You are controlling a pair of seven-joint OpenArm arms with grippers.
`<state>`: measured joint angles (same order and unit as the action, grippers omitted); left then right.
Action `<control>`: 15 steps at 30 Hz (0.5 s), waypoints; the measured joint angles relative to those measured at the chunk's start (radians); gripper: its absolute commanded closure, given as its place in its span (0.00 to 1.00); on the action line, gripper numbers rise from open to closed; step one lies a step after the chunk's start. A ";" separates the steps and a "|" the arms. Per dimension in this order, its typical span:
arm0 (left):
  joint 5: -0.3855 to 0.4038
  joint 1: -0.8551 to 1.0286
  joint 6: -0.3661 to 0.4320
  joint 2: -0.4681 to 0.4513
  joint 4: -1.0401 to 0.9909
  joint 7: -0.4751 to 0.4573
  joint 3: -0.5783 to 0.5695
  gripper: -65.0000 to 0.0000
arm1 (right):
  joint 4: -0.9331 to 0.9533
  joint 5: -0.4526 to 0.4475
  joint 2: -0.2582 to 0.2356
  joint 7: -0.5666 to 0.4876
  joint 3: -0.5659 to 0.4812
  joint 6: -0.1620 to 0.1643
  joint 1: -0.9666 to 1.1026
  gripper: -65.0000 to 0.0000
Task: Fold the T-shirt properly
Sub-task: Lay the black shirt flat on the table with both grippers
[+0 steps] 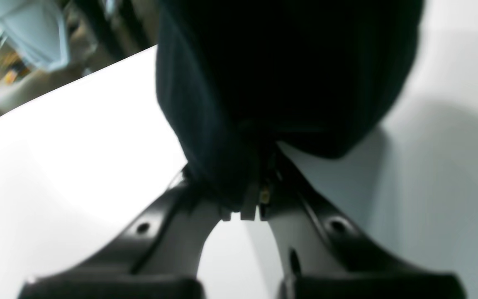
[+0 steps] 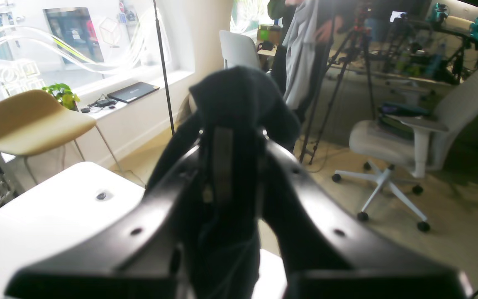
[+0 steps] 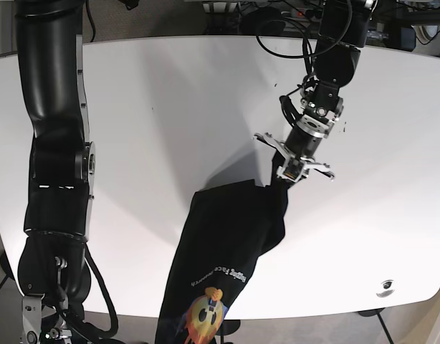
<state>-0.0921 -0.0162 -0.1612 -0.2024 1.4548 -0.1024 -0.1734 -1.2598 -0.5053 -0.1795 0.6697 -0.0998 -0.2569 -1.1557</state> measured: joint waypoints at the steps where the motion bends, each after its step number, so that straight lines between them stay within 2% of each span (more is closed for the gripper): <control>1: 0.000 -0.004 -0.005 0.000 0.016 -0.004 0.035 1.00 | 0.026 0.002 -0.005 -0.029 0.000 0.004 0.002 0.97; 2: 0.003 -0.013 -0.021 0.002 0.025 -0.003 0.077 1.00 | 0.062 0.004 -0.013 -0.042 0.000 0.006 0.006 0.97; 4: 0.002 -0.067 -0.113 0.004 0.025 0.036 0.150 1.00 | 0.142 0.060 -0.023 -0.050 0.000 0.006 0.007 0.97; 5: 0.000 -0.109 -0.164 0.005 0.025 0.094 0.176 1.00 | 0.179 0.078 -0.023 -0.072 0.000 0.019 0.004 0.97; 8: -0.002 -0.299 -0.292 0.016 0.026 0.238 0.298 1.00 | 0.314 0.079 -0.019 -0.119 0.000 0.006 -0.055 0.97; 12: -0.004 -0.592 -0.407 -0.018 -0.024 0.420 0.401 1.00 | 0.458 0.079 -0.023 -0.217 0.001 0.012 -0.115 0.97; 15: -0.002 -0.729 -0.427 -0.071 -0.084 0.459 0.416 1.00 | 0.490 0.082 -0.039 -0.180 0.019 0.007 -0.089 0.97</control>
<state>-0.0937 -0.7448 -0.5880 -0.2733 1.3708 0.3565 0.2428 -0.7696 -0.4229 -0.2180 0.4892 -0.0807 -0.2497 -1.2442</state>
